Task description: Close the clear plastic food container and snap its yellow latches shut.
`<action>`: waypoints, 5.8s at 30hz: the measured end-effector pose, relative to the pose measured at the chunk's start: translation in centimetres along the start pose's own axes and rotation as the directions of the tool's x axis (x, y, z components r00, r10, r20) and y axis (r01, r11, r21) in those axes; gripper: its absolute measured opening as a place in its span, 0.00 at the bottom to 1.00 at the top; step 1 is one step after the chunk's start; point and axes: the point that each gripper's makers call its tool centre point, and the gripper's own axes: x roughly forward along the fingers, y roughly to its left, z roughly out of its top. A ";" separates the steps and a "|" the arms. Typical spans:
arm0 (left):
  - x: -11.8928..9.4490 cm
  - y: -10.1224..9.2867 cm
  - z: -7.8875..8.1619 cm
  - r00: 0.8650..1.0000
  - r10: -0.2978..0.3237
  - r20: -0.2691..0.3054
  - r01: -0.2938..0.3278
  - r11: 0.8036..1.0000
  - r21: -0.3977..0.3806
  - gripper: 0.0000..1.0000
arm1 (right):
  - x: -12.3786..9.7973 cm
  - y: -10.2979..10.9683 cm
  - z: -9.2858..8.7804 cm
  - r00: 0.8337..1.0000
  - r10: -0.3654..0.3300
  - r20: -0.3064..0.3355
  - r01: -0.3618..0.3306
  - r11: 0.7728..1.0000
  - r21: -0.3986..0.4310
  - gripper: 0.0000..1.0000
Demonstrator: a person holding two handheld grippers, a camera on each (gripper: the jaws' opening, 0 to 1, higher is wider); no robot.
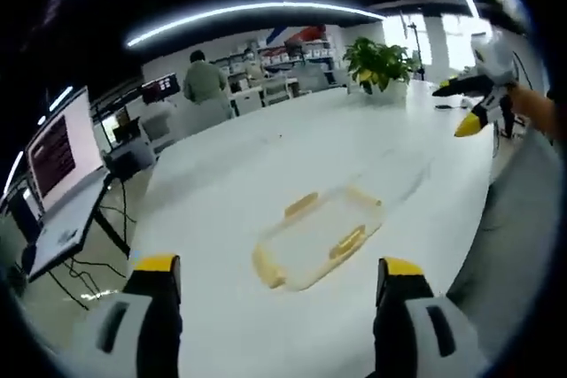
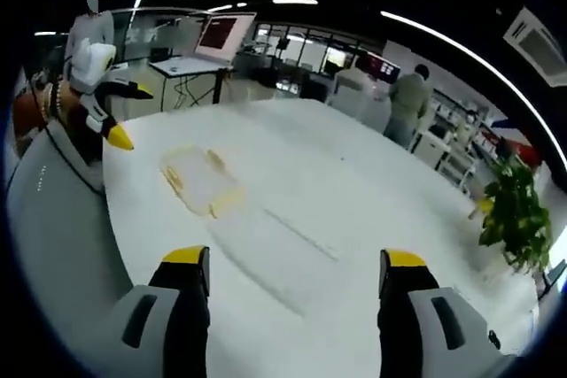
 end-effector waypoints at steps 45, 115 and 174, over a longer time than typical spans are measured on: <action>9.0 4.5 -1.4 0.968 -0.091 -0.234 0.208 0.816 0.540 0.80 | 14.5 8.8 5.0 0.879 0.397 -0.265 -0.474 0.665 -0.577 0.67; 11.5 -1.2 -5.8 0.632 -0.518 -0.577 0.766 0.529 0.365 0.35 | 17.7 10.4 -2.1 0.595 0.487 -0.639 -0.784 0.526 -0.329 0.38; 11.6 -1.2 -6.0 0.580 -0.498 -0.644 0.796 0.514 0.319 0.34 | 18.0 10.3 -1.9 0.588 0.481 -0.650 -0.779 0.553 -0.294 0.37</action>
